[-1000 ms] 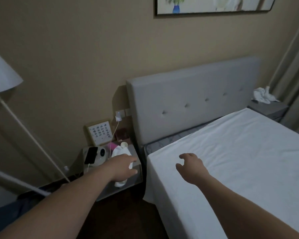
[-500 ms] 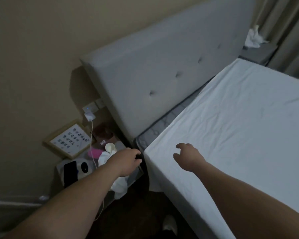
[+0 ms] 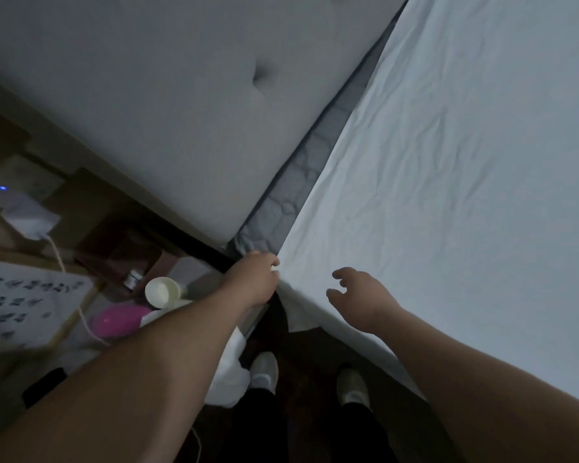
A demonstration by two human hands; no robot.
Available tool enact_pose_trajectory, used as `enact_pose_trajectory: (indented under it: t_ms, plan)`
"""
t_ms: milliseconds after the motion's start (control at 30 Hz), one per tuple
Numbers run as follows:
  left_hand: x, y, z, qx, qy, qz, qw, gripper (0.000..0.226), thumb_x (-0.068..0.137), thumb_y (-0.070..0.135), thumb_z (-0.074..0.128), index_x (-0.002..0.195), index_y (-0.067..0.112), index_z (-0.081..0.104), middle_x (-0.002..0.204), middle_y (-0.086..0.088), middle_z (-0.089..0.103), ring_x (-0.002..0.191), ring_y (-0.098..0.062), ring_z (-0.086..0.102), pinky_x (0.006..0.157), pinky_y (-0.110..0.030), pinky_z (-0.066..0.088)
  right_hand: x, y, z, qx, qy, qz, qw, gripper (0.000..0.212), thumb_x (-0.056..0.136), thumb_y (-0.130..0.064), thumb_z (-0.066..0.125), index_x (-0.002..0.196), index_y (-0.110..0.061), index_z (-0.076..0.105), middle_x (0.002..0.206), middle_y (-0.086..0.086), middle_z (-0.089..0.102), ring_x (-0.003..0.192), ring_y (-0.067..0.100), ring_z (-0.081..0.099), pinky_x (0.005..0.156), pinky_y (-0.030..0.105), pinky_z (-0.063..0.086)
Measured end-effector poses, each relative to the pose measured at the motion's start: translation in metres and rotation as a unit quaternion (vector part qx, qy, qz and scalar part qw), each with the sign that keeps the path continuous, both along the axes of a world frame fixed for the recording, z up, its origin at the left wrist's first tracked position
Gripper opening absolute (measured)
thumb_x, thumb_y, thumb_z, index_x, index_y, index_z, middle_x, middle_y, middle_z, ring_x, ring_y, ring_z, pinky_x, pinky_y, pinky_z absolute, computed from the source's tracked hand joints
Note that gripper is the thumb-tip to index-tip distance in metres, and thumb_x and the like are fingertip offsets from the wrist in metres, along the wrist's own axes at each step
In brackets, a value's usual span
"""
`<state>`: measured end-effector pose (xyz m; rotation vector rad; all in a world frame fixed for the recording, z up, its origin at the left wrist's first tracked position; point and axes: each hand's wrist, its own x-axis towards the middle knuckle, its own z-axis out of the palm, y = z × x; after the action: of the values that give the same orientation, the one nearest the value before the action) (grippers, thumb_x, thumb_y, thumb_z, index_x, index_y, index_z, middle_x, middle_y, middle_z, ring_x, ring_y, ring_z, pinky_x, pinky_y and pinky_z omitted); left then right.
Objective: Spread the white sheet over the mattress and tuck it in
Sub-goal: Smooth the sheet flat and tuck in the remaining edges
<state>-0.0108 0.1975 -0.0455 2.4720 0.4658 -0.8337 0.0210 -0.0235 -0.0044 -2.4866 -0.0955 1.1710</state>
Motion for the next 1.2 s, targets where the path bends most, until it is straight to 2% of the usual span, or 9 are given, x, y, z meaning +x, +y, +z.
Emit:
enact_pose_trajectory:
  t_ms: [167,267,367,533,633,767,967,1067,1200]
  plan:
    - [0.022,0.004,-0.095,-0.004,0.018,0.042,0.999,0.014,0.099,0.034,0.050,0.103,0.021,0.055,0.121,-0.007,0.064,0.106,-0.032,0.063,0.079,-0.035,0.046,-0.014,0.032,-0.084,0.011,-0.011,-0.036,0.999,0.051,0.099,-0.043,0.054,0.146,-0.025,0.051,0.149,0.000,0.047,0.124,0.020,0.057,0.101,0.035,0.048]
    - [0.024,-0.003,-0.125,0.010,0.023,0.098,0.995,0.032,0.096,0.041,0.059,0.117,0.017,0.055,0.118,-0.006,0.063,0.107,-0.034,0.064,0.076,-0.036,0.044,-0.029,0.041,-0.115,0.024,-0.036,-0.041,0.998,0.048,0.098,-0.042,0.056,0.142,-0.024,0.054,0.147,-0.002,0.047,0.128,0.020,0.053,0.104,0.035,0.047]
    - [0.025,-0.004,-0.140,0.025,0.018,0.093,0.995,0.029,0.095,0.042,0.061,0.104,0.015,0.061,0.115,-0.008,0.066,0.104,-0.033,0.065,0.074,-0.036,0.044,-0.041,0.044,-0.130,0.031,-0.055,-0.028,0.998,0.046,0.097,-0.039,0.057,0.141,-0.023,0.054,0.148,-0.004,0.045,0.134,0.020,0.047,0.107,0.035,0.045]
    - [0.020,0.007,-0.139,0.016,-0.024,0.077,0.997,0.030,0.097,0.043,0.062,0.081,0.024,0.047,0.110,-0.007,0.056,0.093,-0.030,0.059,0.076,-0.036,0.044,-0.044,0.046,-0.135,-0.039,-0.091,0.038,0.994,0.061,0.096,-0.048,0.051,0.152,-0.029,0.039,0.165,-0.001,0.023,0.152,0.026,0.019,0.122,0.048,0.027]
    - [0.014,0.013,-0.136,-0.015,-0.043,0.106,0.993,0.035,0.096,0.040,0.064,0.073,0.026,0.042,0.104,-0.003,0.057,0.083,-0.028,0.064,0.080,-0.040,0.054,-0.041,0.058,-0.133,-0.055,-0.065,0.063,0.994,0.067,0.094,-0.052,0.048,0.155,-0.032,0.028,0.170,0.001,0.007,0.156,0.030,0.003,0.124,0.055,0.017]
    - [0.015,0.028,-0.138,-0.063,-0.031,0.158,0.985,0.021,0.091,0.041,0.064,0.082,0.036,0.046,0.081,-0.005,0.069,0.075,-0.029,0.073,0.069,-0.048,0.062,-0.032,0.080,-0.132,-0.027,-0.028,0.062,0.997,0.074,0.089,-0.055,0.049,0.155,-0.031,0.026,0.167,0.005,0.011,0.153,0.034,0.008,0.120,0.054,0.028]
    - [0.029,0.056,-0.135,-0.023,-0.052,0.180,0.982,0.028,0.093,0.040,0.064,0.080,0.022,0.048,0.080,-0.007,0.073,0.076,-0.032,0.071,0.075,-0.046,0.060,-0.007,0.086,-0.123,0.015,-0.059,0.083,0.995,0.061,0.094,-0.049,0.054,0.149,-0.029,0.038,0.159,-0.002,0.028,0.148,0.026,0.022,0.117,0.049,0.033]
    - [0.031,0.063,-0.132,-0.021,-0.088,0.224,0.970,0.026,0.093,0.041,0.063,0.083,0.020,0.050,0.083,-0.008,0.073,0.079,-0.033,0.072,0.079,-0.043,0.059,-0.008,0.077,-0.128,-0.014,-0.109,0.110,0.988,0.062,0.093,-0.052,0.049,0.150,-0.033,0.032,0.167,-0.004,0.013,0.155,0.028,0.008,0.121,0.058,0.019]
    - [0.028,0.055,-0.133,-0.013,-0.060,0.215,0.975,0.025,0.102,0.037,0.056,0.091,0.015,0.056,0.097,-0.015,0.072,0.092,-0.036,0.067,0.084,-0.039,0.054,-0.022,0.063,-0.140,-0.055,-0.043,0.138,0.988,0.070,0.092,-0.055,0.049,0.152,-0.037,0.019,0.168,-0.004,-0.014,0.154,0.036,-0.020,0.116,0.069,0.015]
